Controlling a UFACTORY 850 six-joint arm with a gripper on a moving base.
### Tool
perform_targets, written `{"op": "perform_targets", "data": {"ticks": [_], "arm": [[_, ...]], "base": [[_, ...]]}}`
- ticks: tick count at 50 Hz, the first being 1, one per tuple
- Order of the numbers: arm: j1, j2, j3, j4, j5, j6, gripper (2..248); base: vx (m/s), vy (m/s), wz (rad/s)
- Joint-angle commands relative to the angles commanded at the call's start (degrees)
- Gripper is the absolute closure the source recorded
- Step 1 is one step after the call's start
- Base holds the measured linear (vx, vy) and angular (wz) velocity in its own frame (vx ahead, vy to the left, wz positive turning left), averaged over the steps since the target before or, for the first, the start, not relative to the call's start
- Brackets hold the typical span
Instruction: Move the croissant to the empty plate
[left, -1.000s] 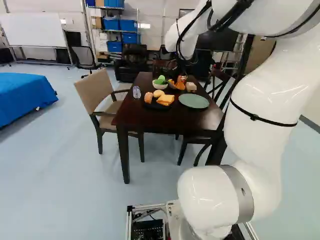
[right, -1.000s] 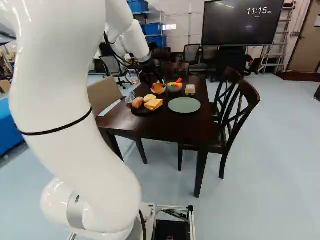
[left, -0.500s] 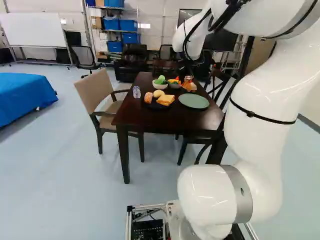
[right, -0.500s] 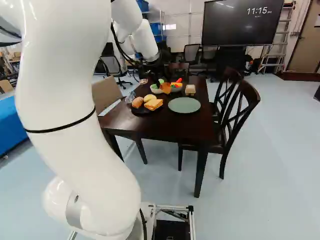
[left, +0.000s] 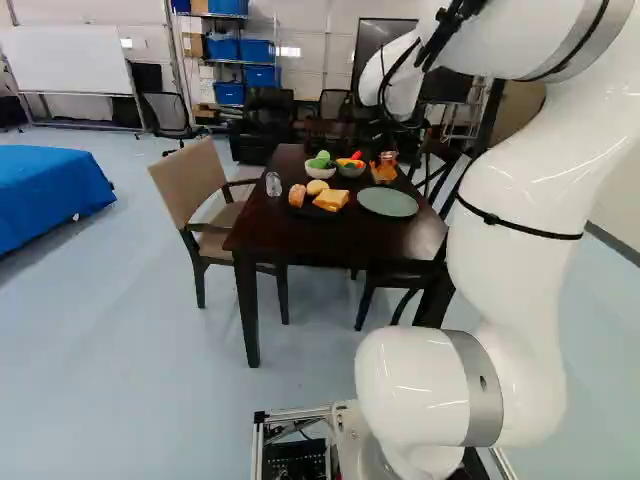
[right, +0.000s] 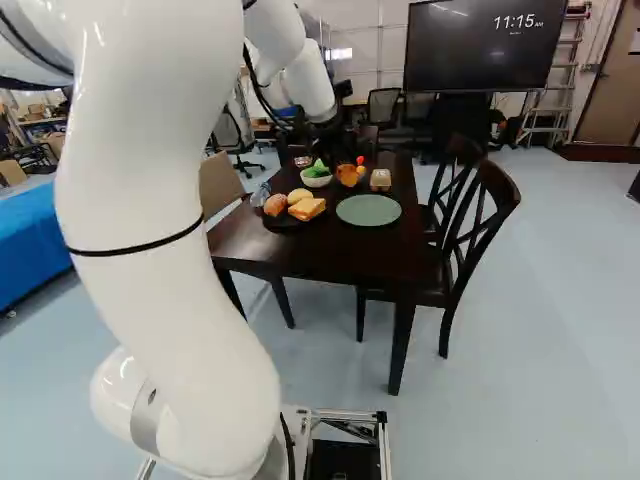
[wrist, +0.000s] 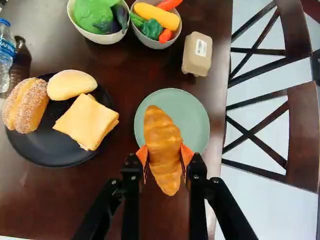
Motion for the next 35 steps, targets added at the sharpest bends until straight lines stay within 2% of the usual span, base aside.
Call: {"op": "perform_targets", "data": {"ticks": [22,35], "arm": [[-3.5,-5.4,-3.2,0.0,0.0,0.0,149],[-3.9,-9.1,-5.8,0.0,0.0,0.0,149]], "base": [[0.000,0.000,0.000],[0.000,0.000,0.000]]}}
